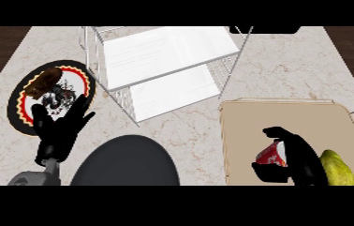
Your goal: Pick the can from the tray and place it in the tiered shelf
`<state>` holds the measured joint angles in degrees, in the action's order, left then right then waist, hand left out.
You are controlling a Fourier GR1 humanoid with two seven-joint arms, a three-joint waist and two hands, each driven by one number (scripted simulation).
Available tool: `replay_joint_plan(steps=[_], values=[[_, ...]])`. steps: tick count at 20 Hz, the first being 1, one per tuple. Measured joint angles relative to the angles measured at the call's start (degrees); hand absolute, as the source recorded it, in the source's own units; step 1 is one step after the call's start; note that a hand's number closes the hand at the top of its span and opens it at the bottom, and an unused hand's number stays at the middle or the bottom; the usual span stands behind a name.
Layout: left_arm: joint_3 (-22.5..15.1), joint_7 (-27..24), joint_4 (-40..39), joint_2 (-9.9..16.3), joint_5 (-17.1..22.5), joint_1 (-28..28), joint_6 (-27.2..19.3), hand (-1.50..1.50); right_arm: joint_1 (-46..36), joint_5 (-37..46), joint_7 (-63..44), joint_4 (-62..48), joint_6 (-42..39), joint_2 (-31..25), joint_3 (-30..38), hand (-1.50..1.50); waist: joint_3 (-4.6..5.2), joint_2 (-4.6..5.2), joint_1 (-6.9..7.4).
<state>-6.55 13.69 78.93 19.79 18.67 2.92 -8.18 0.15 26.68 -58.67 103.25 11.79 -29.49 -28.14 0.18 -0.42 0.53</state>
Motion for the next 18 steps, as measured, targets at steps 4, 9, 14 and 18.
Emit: replay_joint_plan(steps=[4,9,14,18], values=[[0.3,0.0,0.8,-1.2,-1.3,-0.8,-0.4,0.00,1.0,0.0,2.3,0.6,-1.4,1.4,0.5,1.50,0.09,-0.28,-0.38],[2.0,-0.4,-0.8,-1.7,-1.8,-0.4,1.1,0.00,1.9,4.0,3.8,2.1,-1.1,4.6,-0.6,1.50,-0.21,-0.26,-0.58],[1.8,-0.3,-0.4,-2.1,-2.0,0.3,1.9,0.00,-3.4,8.3,5.9,3.6,-4.7,8.6,-9.8,1.50,-0.27,0.05,0.58],[0.7,0.0,-0.8,-2.7,-2.5,1.8,2.2,0.00,-10.5,9.8,9.3,3.0,-10.8,14.7,-21.0,1.50,-0.20,0.40,2.60]])
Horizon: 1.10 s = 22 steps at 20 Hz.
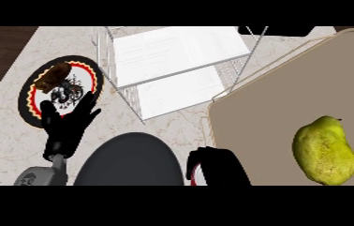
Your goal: Pick the can from the tray and place it in the tiered shelf
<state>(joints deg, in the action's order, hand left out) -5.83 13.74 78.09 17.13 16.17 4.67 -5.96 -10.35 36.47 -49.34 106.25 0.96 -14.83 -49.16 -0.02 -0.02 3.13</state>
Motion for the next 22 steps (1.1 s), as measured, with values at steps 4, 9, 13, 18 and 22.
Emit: replay_joint_plan(steps=[4,9,13,18,22], values=[[0.9,-0.6,-1.1,0.5,-0.1,-0.6,0.3,0.00,-6.9,3.1,-1.9,1.3,-1.8,8.7,-6.8,1.50,-0.17,-0.26,-1.10],[1.3,0.1,-0.2,0.2,-0.6,-1.6,-0.9,0.00,-15.4,8.8,-7.7,7.1,-1.1,10.5,-10.6,1.50,-0.30,-0.65,-2.25],[1.9,1.1,0.5,0.4,-0.3,-2.0,-0.9,0.00,-21.5,9.7,-13.0,14.8,-3.2,12.7,-7.8,1.50,-0.20,-0.78,-2.78],[2.0,0.5,0.5,0.1,-0.7,-2.2,-0.9,0.00,-30.8,6.0,-15.9,18.4,-6.4,13.4,1.7,1.50,-0.14,-0.76,-3.05],[2.2,0.9,0.5,0.3,-0.8,-1.9,-0.6,0.00,-38.6,1.9,-16.7,15.9,-8.1,13.7,10.3,1.50,-0.10,-0.67,-2.97]])
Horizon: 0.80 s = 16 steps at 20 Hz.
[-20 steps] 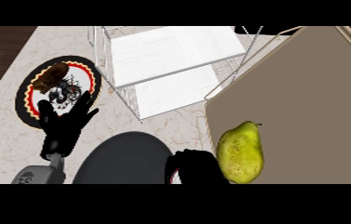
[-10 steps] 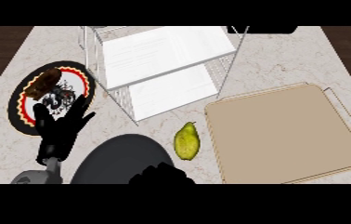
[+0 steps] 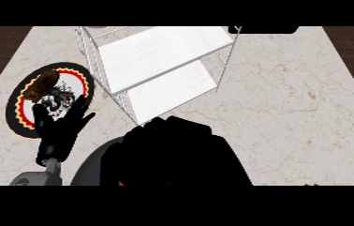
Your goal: Pick the can from the tray and place it in the tiered shelf
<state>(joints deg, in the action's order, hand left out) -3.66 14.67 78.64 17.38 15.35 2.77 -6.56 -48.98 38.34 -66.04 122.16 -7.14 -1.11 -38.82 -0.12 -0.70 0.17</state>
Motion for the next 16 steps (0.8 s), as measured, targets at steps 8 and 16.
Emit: replay_joint_plan(steps=[8,16], values=[[0.8,-0.1,-0.2,0.1,0.6,0.0,1.1,0.00,-14.5,-6.1,0.4,-10.0,-2.5,0.4,16.4,1.50,0.08,0.14,0.00],[1.2,-1.2,-1.2,-0.5,-0.4,0.4,1.2,0.00,-24.9,-11.2,5.6,-25.0,-5.5,-1.9,28.3,1.50,-0.10,0.40,0.17]])
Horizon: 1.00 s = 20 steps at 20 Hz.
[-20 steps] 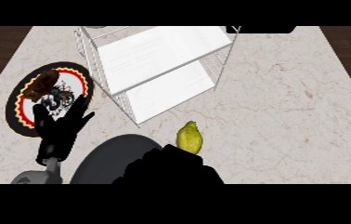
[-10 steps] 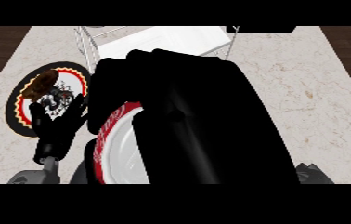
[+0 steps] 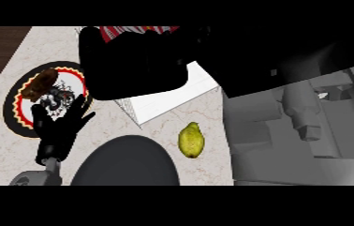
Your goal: Pick the can from the tray and place it in the tiered shelf
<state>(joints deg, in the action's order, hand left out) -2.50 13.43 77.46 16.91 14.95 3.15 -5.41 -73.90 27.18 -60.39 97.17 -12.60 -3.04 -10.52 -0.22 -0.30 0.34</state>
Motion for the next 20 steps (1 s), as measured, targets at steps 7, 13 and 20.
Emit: replay_joint_plan(steps=[7,13,20], values=[[0.5,0.8,0.1,0.0,-0.1,0.5,0.7,0.00,-4.3,-2.0,5.6,-12.2,-3.2,-2.4,2.9,1.50,0.01,0.15,0.23],[0.3,0.2,0.8,-1.1,-1.0,0.0,0.6,0.00,-5.1,0.2,11.9,-20.8,-3.3,-3.6,3.7,1.50,-0.02,0.21,0.39],[1.3,1.1,0.1,-1.1,-1.2,0.7,1.1,0.00,-5.2,4.2,19.2,-29.3,1.0,-2.4,3.5,1.50,-0.07,0.26,0.47]])
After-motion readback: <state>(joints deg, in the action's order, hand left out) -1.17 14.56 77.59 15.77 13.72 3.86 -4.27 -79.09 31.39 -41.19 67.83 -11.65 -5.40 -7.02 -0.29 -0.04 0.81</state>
